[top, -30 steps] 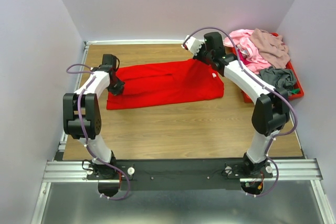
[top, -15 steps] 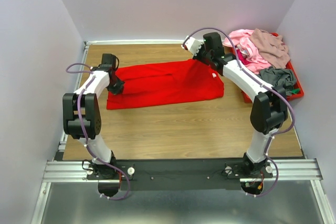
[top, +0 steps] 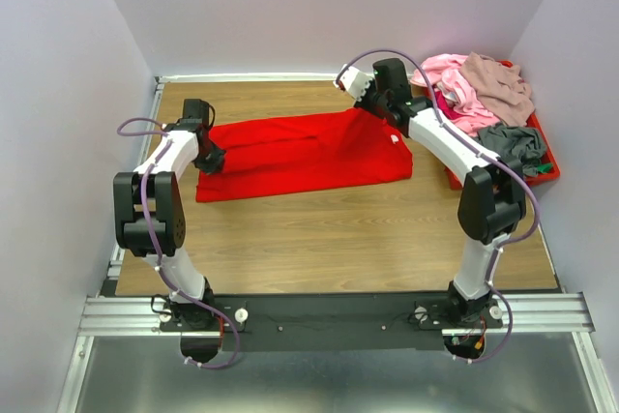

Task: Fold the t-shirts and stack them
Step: Fold the tshirt

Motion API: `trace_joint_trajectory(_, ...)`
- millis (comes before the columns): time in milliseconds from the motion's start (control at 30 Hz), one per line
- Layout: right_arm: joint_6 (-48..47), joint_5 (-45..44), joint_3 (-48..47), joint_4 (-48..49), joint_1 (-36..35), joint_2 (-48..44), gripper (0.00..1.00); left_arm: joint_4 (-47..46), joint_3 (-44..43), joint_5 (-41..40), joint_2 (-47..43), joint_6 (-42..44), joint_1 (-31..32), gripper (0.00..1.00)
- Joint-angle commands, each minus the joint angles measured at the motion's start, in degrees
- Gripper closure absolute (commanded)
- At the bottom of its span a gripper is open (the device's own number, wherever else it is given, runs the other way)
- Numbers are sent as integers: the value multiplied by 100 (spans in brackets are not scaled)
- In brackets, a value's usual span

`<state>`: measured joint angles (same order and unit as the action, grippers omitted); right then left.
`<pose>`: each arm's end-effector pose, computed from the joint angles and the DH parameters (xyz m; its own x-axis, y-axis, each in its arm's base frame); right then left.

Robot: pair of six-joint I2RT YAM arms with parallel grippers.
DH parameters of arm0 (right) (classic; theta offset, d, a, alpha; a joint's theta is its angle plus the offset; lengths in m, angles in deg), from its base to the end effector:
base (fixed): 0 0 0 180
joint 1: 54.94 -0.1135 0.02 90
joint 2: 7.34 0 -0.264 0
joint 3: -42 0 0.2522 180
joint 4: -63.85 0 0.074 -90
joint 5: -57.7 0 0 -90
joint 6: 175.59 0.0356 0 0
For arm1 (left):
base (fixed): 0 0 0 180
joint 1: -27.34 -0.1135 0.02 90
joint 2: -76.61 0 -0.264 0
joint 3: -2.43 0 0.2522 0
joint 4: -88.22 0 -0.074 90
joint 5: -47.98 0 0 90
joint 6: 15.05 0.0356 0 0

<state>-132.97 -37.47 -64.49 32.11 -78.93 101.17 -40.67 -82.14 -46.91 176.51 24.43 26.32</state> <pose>0.4096 0.1787 0.2941 -0.0962 -0.8450 -0.5261 -0.6014 0.4705 -0.6457 0.3523 0.0093 0.2065 -0.5427 -0.7788 -0.3144 -0.7403 0.6204 -0.2588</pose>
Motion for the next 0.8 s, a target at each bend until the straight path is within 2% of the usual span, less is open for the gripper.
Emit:
trace_joint_trajectory(0, 79, -90, -193, 84, 26, 170, 99, -16, -74, 31, 30, 51, -30, 90)
trace_joint_trajectory(500, 71, -142, -369, 84, 35, 381, 99, -8, -179, 75, 118, 51, -30, 88)
trace_joint_trajectory(633, 70, -142, -421, 93, 35, 478, 99, 10, -223, 137, 144, 69, -39, 80)
trace_joint_trajectory(667, 70, -125, -422, 84, 35, 504, 99, 10, -241, 163, 127, 86, -39, 72)
trace_joint_trajectory(767, 70, -107, -413, 84, 43, 531, 99, 98, -346, 137, 109, 139, -65, 57)
